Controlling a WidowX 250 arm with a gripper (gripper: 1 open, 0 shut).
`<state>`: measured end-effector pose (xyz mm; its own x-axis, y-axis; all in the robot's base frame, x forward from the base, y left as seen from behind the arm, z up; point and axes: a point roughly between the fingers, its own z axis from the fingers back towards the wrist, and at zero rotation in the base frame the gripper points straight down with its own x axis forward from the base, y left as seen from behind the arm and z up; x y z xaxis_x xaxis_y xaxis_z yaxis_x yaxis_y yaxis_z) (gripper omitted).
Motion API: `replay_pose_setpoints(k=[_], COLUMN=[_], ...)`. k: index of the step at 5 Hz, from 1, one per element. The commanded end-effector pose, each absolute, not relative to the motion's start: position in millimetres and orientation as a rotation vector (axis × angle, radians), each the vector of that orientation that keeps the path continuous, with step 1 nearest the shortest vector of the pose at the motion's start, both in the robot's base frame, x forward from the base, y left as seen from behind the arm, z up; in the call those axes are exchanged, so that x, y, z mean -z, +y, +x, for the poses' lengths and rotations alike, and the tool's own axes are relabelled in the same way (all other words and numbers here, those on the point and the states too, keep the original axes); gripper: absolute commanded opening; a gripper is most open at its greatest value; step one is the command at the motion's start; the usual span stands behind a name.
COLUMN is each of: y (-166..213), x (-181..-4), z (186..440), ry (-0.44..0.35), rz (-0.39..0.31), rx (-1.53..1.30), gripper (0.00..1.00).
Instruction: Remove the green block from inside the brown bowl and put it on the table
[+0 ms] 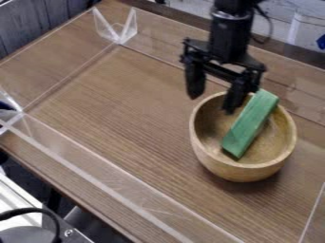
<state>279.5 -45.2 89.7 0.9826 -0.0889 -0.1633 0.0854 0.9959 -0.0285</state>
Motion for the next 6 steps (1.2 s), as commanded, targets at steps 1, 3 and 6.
replay_pose_setpoints(k=[1,3,6], y=[-70,-84,-78], x=[-98.2,-80.3,-61.5], z=[301,298,296], ry=[0.127,0.21,0.288], rz=[-0.021,0.013,-0.012], rx=[0.11,0.097,0.063], gripper=[1.0,1.0,1.0])
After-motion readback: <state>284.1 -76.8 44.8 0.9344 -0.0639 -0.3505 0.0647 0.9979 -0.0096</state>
